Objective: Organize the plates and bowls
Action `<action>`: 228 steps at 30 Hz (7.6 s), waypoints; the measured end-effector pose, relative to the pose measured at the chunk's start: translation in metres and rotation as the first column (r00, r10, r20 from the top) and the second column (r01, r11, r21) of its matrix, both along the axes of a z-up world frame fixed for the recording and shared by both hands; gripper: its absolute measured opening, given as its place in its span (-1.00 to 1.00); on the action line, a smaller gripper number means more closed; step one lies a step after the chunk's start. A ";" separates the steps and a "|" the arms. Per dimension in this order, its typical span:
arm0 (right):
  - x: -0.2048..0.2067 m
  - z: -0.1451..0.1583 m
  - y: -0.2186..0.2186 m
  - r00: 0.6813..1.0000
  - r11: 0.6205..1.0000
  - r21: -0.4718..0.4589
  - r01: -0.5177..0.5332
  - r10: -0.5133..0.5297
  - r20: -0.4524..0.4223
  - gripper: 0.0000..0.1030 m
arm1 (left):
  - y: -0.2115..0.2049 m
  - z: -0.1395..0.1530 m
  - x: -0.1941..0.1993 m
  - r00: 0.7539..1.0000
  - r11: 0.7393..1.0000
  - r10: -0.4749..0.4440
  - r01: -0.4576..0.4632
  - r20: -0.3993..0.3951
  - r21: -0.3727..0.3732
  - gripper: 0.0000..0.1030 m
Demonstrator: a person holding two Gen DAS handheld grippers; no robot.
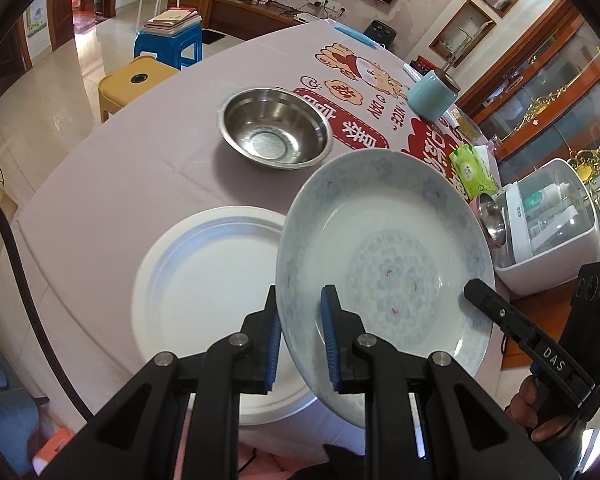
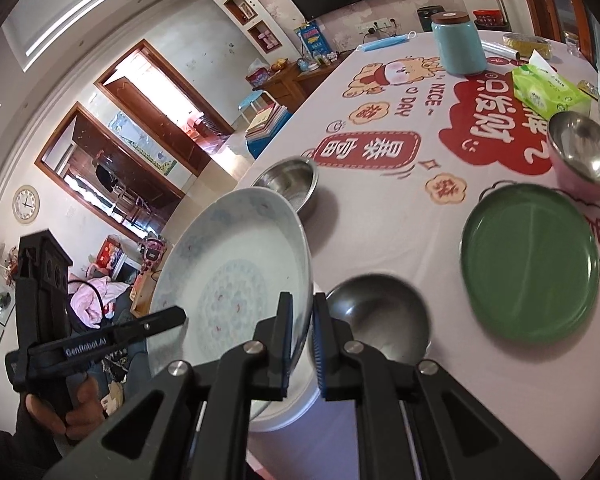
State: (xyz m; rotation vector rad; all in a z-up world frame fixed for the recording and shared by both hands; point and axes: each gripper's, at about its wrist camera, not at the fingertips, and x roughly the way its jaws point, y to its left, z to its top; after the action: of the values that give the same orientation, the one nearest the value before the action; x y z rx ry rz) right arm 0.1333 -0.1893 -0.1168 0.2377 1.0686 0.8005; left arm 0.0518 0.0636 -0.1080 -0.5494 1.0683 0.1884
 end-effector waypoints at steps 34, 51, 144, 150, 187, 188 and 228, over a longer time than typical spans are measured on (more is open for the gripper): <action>-0.067 -0.050 0.059 0.954 0.954 -0.176 0.243 -0.267 -0.134 -0.79 | 0.054 -0.057 0.010 0.913 0.924 -0.372 0.381 -0.166 0.022 -0.66; -0.066 -0.088 0.081 0.905 0.918 -0.233 0.321 -0.370 -0.211 -0.79 | 0.068 -0.098 0.041 0.825 0.852 -0.502 0.523 -0.261 0.013 -0.63; -0.018 -0.044 -0.155 0.848 0.840 -0.117 0.530 -0.529 0.043 -0.11 | -0.156 0.024 0.136 0.772 0.751 -0.636 0.621 -0.007 0.225 0.47; 0.002 -0.061 -0.175 0.842 0.836 -0.107 0.538 -0.540 0.009 -0.11 | -0.175 0.009 0.164 0.800 0.776 -0.596 0.595 -0.067 0.209 0.47; 0.077 -0.125 -0.195 0.880 0.881 -0.105 0.462 -0.470 -0.071 -0.51 | -0.213 -0.111 0.254 0.837 0.861 -0.463 0.503 -0.292 0.075 0.47; 0.078 -0.125 -0.195 0.881 0.882 -0.108 0.459 -0.467 -0.070 -0.54 | -0.213 -0.113 0.255 0.836 0.862 -0.467 0.503 -0.289 0.063 0.47; 0.082 -0.130 -0.198 0.902 0.902 -0.107 0.419 -0.427 -0.062 -0.73 | -0.221 -0.127 0.266 0.827 0.857 -0.490 0.515 -0.274 0.024 -0.55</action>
State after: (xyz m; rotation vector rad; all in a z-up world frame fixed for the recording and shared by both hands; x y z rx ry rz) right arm 0.2154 -0.3871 -0.2471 0.4142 1.0788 0.3499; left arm 0.3179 -0.1572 -0.2354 -0.1368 1.4176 -0.1604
